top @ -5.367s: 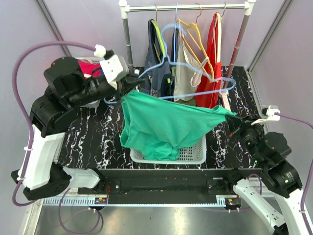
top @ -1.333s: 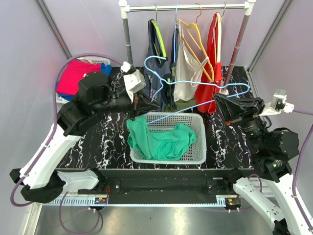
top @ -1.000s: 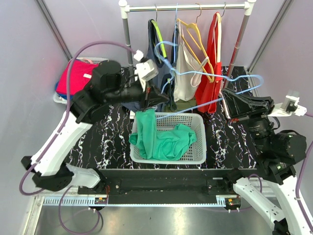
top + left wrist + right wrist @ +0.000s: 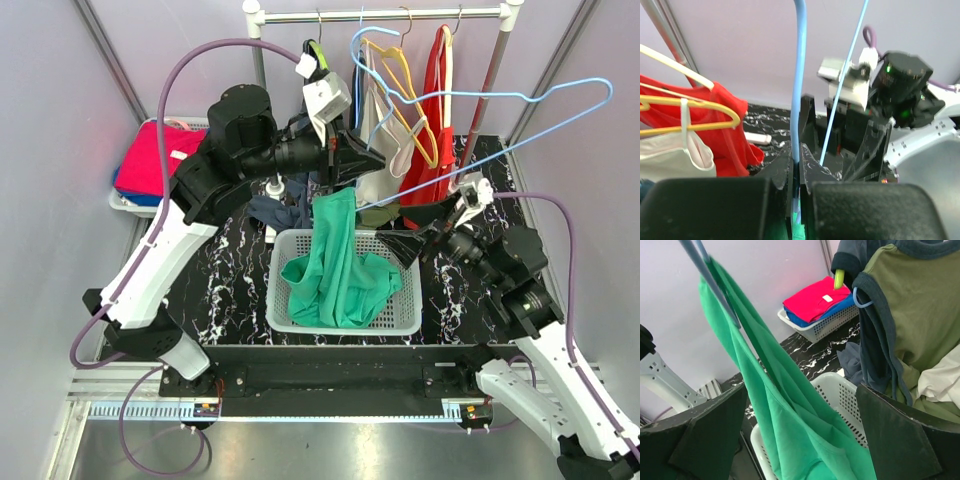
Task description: Remove the tank top from the hanger
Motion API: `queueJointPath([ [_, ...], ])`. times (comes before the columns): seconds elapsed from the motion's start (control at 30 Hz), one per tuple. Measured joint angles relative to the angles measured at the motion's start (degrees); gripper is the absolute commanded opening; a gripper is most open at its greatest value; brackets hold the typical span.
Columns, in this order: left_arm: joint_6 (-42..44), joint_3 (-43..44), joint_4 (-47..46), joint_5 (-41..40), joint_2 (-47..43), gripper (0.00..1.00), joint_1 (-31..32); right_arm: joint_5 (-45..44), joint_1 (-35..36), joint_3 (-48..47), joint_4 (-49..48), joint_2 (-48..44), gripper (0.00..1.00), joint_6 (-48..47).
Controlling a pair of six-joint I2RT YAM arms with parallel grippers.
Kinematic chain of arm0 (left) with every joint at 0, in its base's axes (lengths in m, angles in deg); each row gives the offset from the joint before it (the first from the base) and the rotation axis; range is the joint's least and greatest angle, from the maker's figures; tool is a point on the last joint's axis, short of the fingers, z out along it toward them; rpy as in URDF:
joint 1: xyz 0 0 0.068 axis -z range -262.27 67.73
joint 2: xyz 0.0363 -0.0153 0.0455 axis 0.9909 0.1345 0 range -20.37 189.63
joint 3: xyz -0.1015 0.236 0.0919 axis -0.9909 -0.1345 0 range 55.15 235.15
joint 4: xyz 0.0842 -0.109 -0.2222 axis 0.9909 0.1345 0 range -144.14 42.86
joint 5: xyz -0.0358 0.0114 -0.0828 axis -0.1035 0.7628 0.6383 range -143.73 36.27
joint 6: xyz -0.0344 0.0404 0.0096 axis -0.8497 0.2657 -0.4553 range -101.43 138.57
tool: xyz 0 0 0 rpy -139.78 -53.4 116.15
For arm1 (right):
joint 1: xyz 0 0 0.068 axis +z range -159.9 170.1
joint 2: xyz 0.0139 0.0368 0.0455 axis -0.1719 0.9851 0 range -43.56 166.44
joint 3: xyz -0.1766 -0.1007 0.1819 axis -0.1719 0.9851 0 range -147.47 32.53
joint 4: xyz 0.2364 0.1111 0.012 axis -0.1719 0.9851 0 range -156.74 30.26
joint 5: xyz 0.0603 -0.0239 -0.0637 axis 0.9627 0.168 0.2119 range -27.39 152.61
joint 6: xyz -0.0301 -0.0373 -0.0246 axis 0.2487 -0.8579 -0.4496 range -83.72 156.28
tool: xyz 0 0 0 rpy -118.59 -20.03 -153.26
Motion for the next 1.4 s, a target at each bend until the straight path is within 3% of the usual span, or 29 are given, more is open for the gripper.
queueJointPath([
  [0.13, -0.83, 2.62, -1.51, -0.98, 2.29, 0.0, 0.0, 1.42, 0.5, -0.74, -0.66, 3.37, 0.98, -1.75],
  [0.23, -0.98, 4.57, -1.9, -1.38, 4.2, 0.0, 0.0, 2.62, 1.73, -2.91, -1.38, 7.28, 0.83, -3.39],
  [0.27, -1.01, 5.18, -2.05, -1.42, 4.81, 0.0, 0.0, 2.82, 2.23, -3.61, -2.01, 8.74, 0.72, -3.98],
  [0.4, -1.14, 7.19, -2.71, -1.73, 6.88, 0.0, -0.07, 3.04, 3.78, -4.31, -5.11, 13.99, 0.56, -5.07],
  [0.73, -1.14, 7.82, -3.21, -3.76, 7.04, 0.0, -1.77, 2.27, 9.03, -3.08, -13.79, 19.8, 0.27, -4.11],
  [0.93, -2.08, 10.25, -3.52, -4.02, 8.74, 0.0, -1.7, -4.59, 17.59, 0.79, -21.84, 20.52, 0.26, -3.63],
  [1.17, -3.39, 10.21, -3.56, -4.52, 10.08, 0.0, -1.68, -20.22, 29.49, 4.72, -29.83, 22.27, 0.22, -6.36],
  [1.4, -5.46, 6.03, -4.55, -4.96, 8.68, 0.0, -2.47, -36.24, 30.62, 12.41, -31.56, 14.1, 0.24, -10.78],
])
